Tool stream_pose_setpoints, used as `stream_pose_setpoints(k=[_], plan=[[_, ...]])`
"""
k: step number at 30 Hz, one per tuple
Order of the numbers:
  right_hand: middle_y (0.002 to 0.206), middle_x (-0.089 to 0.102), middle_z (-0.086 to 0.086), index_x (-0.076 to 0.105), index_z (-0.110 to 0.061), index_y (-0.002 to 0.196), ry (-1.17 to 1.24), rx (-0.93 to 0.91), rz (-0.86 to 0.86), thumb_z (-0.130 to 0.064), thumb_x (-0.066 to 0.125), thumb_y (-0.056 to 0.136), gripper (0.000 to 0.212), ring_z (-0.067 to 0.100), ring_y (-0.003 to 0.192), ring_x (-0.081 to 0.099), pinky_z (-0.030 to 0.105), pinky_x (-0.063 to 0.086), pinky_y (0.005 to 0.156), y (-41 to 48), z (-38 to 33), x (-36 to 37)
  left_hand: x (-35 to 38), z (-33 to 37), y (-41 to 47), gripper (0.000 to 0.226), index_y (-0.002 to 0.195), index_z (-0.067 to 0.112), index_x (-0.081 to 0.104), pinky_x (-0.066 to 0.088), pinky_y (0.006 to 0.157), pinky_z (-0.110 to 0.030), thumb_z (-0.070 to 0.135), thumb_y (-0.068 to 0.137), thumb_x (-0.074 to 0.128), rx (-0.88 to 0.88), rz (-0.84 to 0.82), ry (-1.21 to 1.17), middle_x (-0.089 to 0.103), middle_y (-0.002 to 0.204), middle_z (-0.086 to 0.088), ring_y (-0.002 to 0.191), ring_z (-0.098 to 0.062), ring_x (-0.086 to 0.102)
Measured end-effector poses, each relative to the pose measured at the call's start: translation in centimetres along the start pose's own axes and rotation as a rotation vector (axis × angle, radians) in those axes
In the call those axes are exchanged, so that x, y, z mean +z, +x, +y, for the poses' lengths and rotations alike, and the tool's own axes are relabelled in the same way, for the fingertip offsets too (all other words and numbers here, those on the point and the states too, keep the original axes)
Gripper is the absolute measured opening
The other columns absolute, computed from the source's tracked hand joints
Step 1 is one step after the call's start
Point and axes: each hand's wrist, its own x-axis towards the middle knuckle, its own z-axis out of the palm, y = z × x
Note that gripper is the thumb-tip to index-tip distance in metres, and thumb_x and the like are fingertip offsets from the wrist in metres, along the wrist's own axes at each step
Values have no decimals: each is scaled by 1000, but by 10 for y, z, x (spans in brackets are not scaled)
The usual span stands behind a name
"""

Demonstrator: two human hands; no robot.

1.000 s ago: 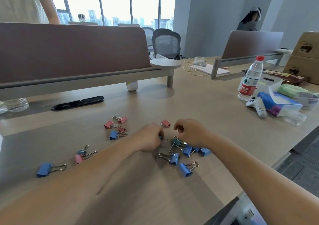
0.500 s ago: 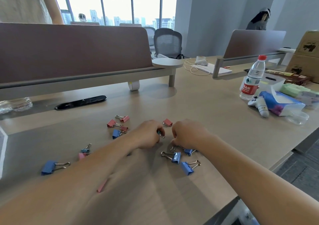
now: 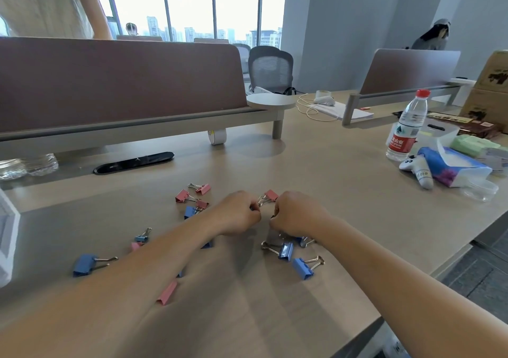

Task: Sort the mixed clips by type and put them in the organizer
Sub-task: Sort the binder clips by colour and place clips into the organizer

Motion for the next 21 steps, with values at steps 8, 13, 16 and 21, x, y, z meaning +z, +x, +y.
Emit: stream_pose_setpoints(k=[8,13,16,21], plan=[[55,46,-3,50,-20,54,328,-33,52,-13,64,76,27,12,52,39,26,31,50,7,-3,-1,-4,-11,12,23,92,5,71,36,48,-8,0,92,49,-58,27,4,74,96,-7,58,-1,55],[89,71,9,74,-10,97,438,-56,46,-12,66,77,22,16,75,56,27,42,63,15,-4,-1,-9,-11,21,34,104,9,69,38,74,-23,-3,90,41,-105,105,-14,64,112,-7,104,-23,58],[87,69,-2,74,-17,101,518,-64,28,-15,69,79,22,11,75,58,23,41,61,19,-1,1,-5,-15,32,30,102,3,70,49,81,-32,1,90,42,-171,96,8,67,110,-12,100,-28,61],[76,61,-9,67,-22,92,602,-49,104,-15,73,80,15,8,66,53,25,42,62,29,4,5,3,-20,44,37,103,1,68,50,83,-39,35,89,64,-186,98,79,66,100,-16,95,-32,62]])
